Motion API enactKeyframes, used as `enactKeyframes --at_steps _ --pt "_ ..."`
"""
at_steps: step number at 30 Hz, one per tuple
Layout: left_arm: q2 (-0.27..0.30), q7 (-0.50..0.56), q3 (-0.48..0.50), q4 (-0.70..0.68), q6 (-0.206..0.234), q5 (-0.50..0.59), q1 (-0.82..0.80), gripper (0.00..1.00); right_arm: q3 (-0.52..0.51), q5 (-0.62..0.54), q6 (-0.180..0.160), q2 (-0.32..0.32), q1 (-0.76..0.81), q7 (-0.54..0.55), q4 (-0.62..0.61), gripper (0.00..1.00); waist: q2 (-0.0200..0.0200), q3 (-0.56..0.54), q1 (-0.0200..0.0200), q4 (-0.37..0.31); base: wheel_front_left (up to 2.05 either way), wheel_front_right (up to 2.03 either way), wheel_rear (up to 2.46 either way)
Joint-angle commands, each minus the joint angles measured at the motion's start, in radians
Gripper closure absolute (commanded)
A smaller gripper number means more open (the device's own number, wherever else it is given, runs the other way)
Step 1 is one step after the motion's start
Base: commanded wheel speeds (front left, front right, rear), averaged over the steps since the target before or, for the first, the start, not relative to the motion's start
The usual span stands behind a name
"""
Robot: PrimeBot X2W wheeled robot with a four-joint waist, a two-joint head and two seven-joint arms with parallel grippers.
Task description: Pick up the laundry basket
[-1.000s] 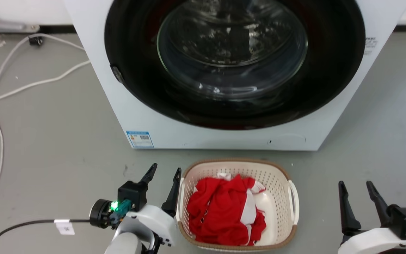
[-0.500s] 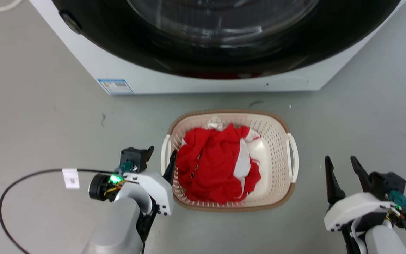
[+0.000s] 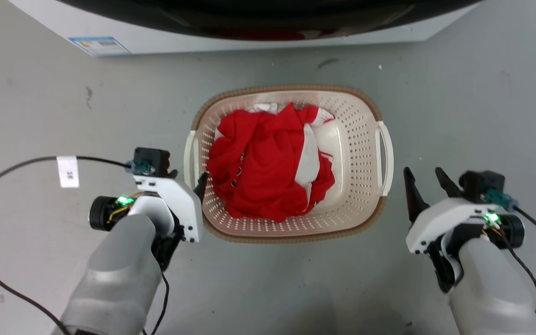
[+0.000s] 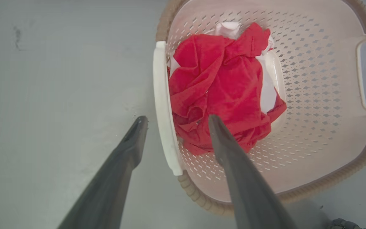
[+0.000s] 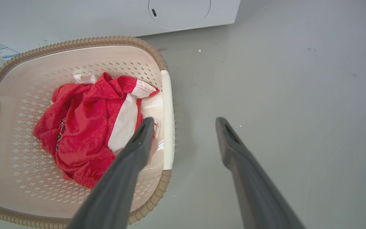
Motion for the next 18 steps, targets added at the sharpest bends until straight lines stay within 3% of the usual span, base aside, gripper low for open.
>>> enactKeyframes --at_steps 1,10,18 --pt "0.013 0.025 -0.010 0.014 0.001 -0.024 -0.032 0.00 0.019 0.014 0.000 0.001 -0.053 0.008 0.047 0.00 0.0000 0.047 -0.0002 -0.018 0.00 0.00 0.00" --pt "0.050 0.135 -0.056 0.068 0.001 -0.098 -0.137 0.00 0.120 0.084 0.000 0.001 -0.234 0.061 0.229 0.00 0.0000 0.123 -0.0002 -0.025 0.00 0.00 0.00" --pt "0.066 0.191 -0.098 0.107 0.000 -0.134 -0.225 0.00 0.240 0.194 -0.001 0.000 -0.349 0.136 0.318 0.00 0.0000 0.174 -0.0002 -0.027 0.00 0.00 0.00"
